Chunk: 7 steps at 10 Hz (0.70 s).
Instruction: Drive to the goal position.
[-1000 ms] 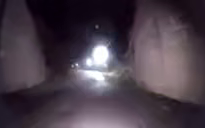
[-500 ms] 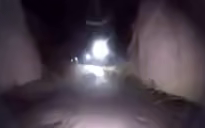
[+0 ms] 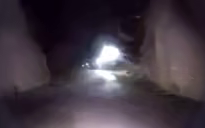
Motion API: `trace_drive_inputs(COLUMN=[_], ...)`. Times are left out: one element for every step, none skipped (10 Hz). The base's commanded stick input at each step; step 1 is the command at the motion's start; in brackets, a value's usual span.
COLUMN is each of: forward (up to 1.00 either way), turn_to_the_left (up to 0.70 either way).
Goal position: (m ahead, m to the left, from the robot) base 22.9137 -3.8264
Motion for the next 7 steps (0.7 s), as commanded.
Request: trace_drive_inputs(forward=[1.0, 1.0, 1.0, 1.0, 1.0, 1.0, 1.0], turn_to_the_left=[0.0, 0.0, 0.0, 0.0, 0.0, 0.0, 0.0])
